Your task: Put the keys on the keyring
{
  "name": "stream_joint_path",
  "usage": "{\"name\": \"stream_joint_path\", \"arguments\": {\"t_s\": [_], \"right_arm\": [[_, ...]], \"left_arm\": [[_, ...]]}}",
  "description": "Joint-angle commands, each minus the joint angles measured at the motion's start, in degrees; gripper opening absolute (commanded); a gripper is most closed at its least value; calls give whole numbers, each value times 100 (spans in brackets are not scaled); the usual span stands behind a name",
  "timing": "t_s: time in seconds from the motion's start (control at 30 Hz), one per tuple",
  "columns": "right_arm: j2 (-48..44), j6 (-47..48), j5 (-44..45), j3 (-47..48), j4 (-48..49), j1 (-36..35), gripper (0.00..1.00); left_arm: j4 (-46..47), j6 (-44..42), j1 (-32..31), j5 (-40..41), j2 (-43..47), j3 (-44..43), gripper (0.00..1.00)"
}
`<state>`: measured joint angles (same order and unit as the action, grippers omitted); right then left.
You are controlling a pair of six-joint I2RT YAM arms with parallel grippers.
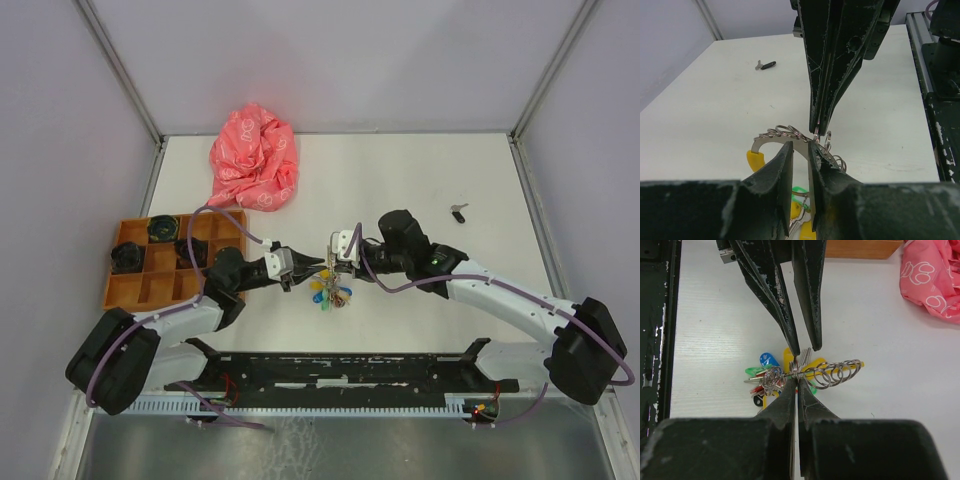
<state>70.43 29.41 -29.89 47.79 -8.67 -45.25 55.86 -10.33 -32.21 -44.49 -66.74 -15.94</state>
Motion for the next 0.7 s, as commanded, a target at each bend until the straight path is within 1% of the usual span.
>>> {"name": "stream_joint_path", "arguments": {"t_s": [0.0,0.3,0.67], "right_arm": [[-188,2,-46,152,382,-10,1],[-223,-67,-58,129,475,-10,1],[-184,-158,-168,121,566,-9,1]], "left_arm": [[191,24,30,-60,-143,-59,23],[116,-90,30,-174,-273,-88,24],[426,85,15,-258,-553,-162,24]]}}
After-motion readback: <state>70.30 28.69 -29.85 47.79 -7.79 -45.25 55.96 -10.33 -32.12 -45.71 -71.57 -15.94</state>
